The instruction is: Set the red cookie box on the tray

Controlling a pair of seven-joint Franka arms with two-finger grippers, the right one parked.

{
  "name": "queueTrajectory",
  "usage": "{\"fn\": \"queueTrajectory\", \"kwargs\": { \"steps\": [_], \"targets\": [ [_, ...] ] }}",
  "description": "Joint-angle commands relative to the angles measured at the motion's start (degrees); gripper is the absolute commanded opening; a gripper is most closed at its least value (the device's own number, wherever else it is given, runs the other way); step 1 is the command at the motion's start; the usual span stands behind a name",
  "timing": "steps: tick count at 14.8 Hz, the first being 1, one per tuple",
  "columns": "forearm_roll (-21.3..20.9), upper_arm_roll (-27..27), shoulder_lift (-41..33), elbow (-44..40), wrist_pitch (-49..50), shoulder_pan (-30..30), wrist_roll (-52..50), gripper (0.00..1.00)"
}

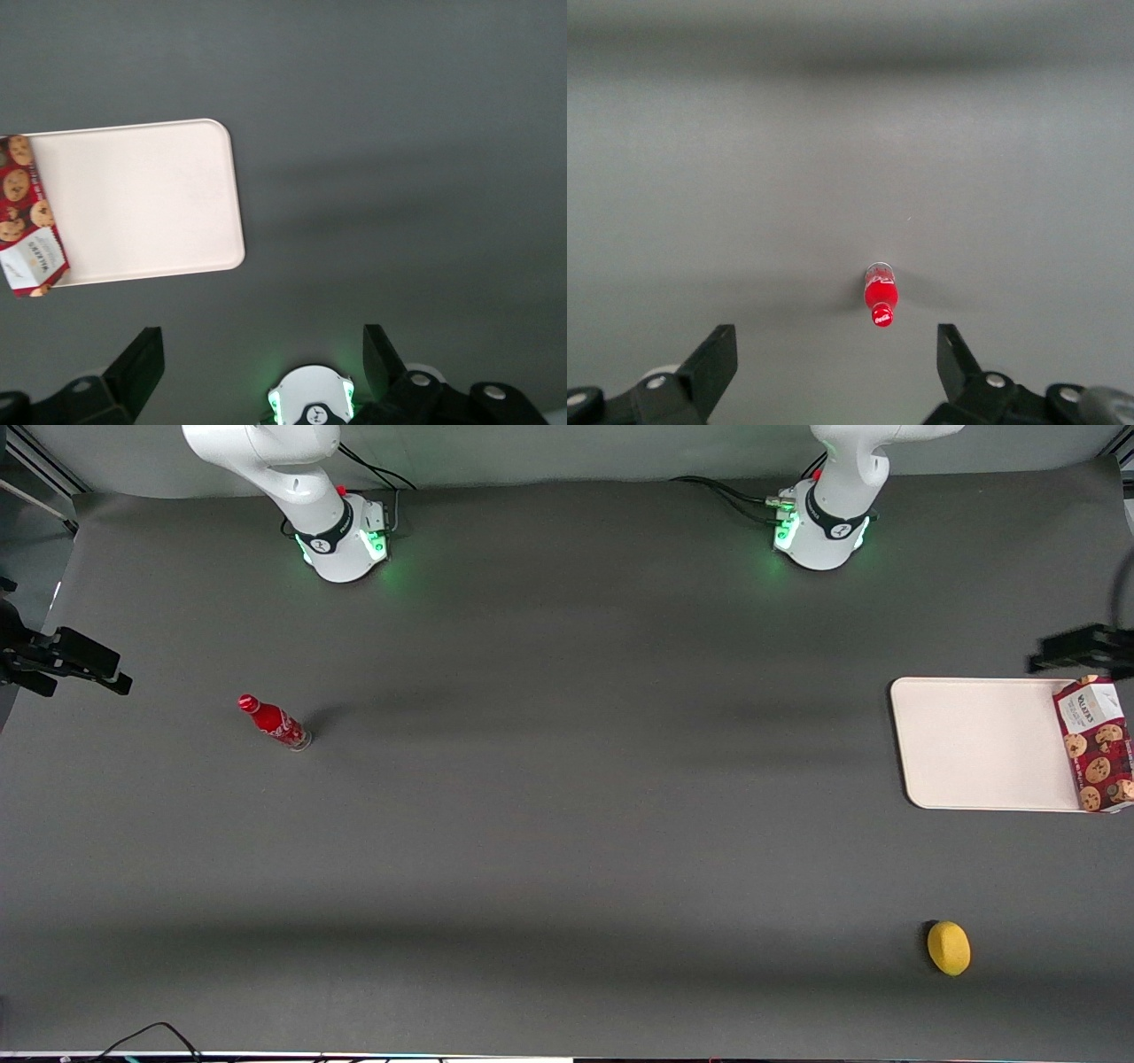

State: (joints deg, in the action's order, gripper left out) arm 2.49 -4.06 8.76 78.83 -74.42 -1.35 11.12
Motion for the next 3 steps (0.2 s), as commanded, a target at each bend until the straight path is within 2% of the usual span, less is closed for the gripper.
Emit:
{"fn": "queueTrajectory", "kwargs": {
  "steps": [1, 3],
  "targets": [
    [-1.5, 1.3, -2.5, 2.6, -0.6, -0.7, -0.2, 1.0],
    [-3.0, 1.4, -2.1, 1.9, -0.6, -0.7, 0.7, 1.0]
  ]
}}
